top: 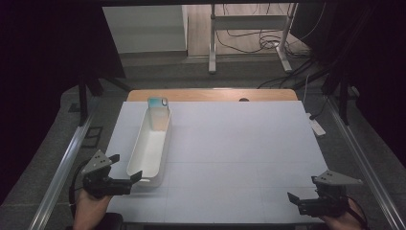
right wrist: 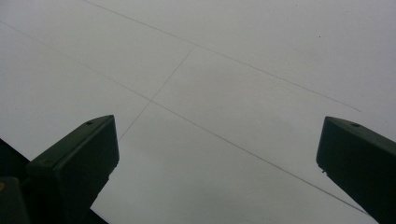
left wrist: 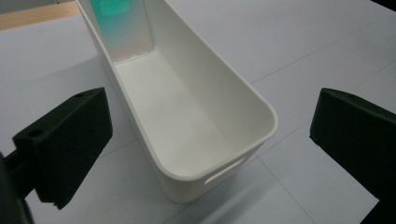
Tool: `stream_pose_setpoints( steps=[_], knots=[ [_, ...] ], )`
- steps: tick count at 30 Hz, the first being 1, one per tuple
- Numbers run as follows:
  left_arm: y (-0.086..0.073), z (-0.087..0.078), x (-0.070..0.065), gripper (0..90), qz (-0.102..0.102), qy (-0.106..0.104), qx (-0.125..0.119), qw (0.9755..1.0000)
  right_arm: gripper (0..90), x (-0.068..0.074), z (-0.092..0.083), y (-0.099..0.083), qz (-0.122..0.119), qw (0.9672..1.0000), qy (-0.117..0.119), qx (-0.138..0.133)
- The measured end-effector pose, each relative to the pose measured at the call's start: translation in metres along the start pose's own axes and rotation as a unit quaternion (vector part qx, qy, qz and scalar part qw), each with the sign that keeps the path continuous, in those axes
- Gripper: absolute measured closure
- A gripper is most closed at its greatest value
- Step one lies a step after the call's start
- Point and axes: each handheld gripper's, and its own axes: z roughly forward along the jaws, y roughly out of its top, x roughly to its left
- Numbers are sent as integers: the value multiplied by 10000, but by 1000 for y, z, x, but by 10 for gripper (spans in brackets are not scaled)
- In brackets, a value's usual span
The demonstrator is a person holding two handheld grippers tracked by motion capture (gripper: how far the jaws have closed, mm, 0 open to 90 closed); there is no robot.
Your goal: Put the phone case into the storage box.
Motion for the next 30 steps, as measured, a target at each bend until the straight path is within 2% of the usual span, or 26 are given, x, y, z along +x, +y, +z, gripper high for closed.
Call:
stream_pose_setpoints(
  steps=[19,30],
  knots=[
    [-20,-13,-5,0,-87,96,113,9999,0,0,0,0,-13,10000,-5,16],
    [-26,-13,-11,0,13,252,336,9991,0,0,0,0,-6,10000,-4,26]
  ],
)
